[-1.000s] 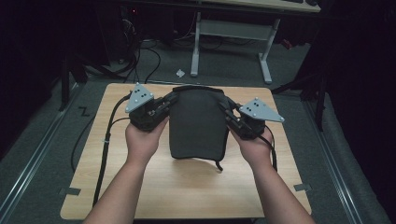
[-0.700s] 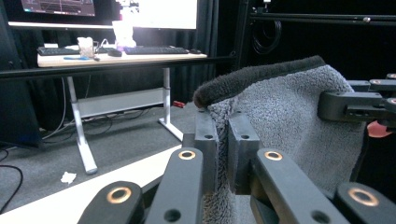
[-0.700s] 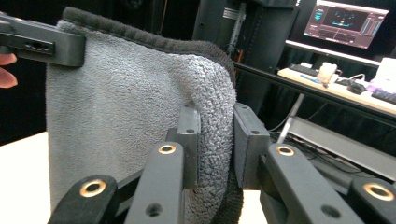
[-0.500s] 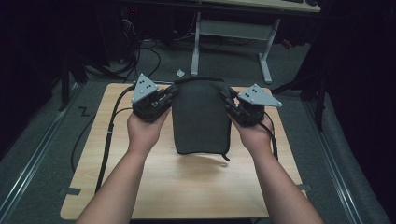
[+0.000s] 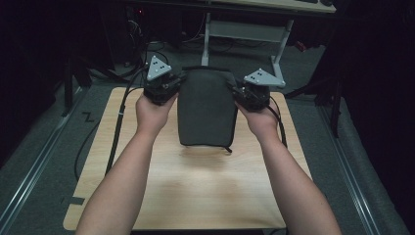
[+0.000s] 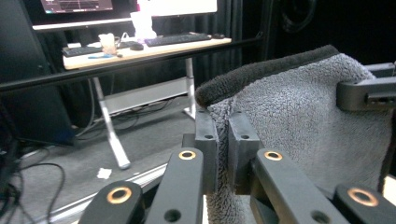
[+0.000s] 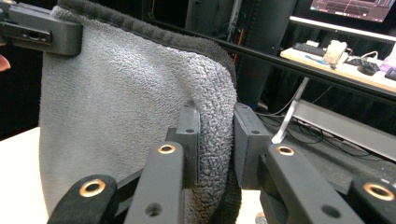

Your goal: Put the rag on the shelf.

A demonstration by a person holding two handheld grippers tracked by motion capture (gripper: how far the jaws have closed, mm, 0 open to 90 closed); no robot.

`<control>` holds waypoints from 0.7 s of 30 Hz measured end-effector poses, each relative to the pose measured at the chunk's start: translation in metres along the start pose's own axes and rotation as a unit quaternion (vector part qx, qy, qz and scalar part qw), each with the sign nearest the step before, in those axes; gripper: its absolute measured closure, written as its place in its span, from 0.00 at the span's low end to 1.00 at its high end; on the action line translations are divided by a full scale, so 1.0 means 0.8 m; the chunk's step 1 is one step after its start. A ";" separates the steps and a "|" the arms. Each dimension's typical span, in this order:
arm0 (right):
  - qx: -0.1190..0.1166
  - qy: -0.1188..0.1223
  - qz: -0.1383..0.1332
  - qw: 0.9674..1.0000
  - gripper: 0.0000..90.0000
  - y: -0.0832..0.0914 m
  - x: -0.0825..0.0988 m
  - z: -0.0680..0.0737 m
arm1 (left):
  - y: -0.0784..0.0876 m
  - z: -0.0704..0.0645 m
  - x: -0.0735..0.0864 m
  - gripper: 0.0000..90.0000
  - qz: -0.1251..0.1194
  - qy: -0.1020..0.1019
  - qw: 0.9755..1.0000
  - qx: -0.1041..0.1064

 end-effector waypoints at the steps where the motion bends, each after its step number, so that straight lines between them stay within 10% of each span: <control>1: -0.002 -0.001 0.000 1.000 0.84 -0.004 0.000 -0.002 | -0.003 0.003 0.000 0.94 0.000 0.002 1.000 0.000; 11: -0.010 0.012 0.017 1.000 0.82 -0.034 0.008 -0.021 | -0.038 0.023 0.020 0.94 0.034 0.007 0.999 -0.008; 21: -0.032 -0.012 0.068 0.997 0.82 -0.061 0.054 -0.036 | -0.064 0.026 0.083 0.94 0.090 0.040 0.995 0.006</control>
Point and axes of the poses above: each handheld gripper's, and its own axes: y roughly backward along the jaws, x roughly out of its underside, z roughly to its left, the point moved 7 cm from there along -y, roughly forward along the jaws, and after that the axes turned 1 degree about -y, right-handed, at the moved point
